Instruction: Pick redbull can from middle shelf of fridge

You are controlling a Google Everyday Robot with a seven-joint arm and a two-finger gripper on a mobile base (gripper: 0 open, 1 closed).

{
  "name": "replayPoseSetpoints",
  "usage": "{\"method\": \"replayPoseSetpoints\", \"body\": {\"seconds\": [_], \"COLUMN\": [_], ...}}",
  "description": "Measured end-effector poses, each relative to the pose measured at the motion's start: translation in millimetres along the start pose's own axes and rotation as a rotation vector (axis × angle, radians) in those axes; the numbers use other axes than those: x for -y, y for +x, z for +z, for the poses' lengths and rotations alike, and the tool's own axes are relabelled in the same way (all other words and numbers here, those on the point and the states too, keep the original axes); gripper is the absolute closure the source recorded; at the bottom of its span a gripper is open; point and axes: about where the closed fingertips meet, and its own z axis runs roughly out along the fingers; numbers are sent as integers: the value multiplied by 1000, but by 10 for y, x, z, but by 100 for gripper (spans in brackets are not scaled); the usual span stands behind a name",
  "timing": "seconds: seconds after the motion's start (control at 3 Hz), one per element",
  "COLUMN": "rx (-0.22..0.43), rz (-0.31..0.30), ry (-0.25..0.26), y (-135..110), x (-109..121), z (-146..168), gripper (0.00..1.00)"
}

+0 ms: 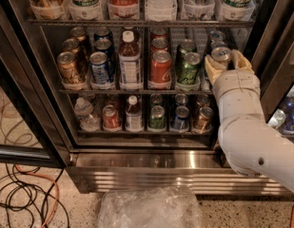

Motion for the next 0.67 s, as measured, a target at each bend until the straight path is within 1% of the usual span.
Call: {"method": "replayPoseSetpoints", "body": {"seconds": [0.33, 0.67], "rx": [-46, -140], "rz": [-34, -183], "ry": [-74, -143], "y": [116, 177], "x": [-134, 16], "z": [-43, -163], "gripper": [100, 100]}}
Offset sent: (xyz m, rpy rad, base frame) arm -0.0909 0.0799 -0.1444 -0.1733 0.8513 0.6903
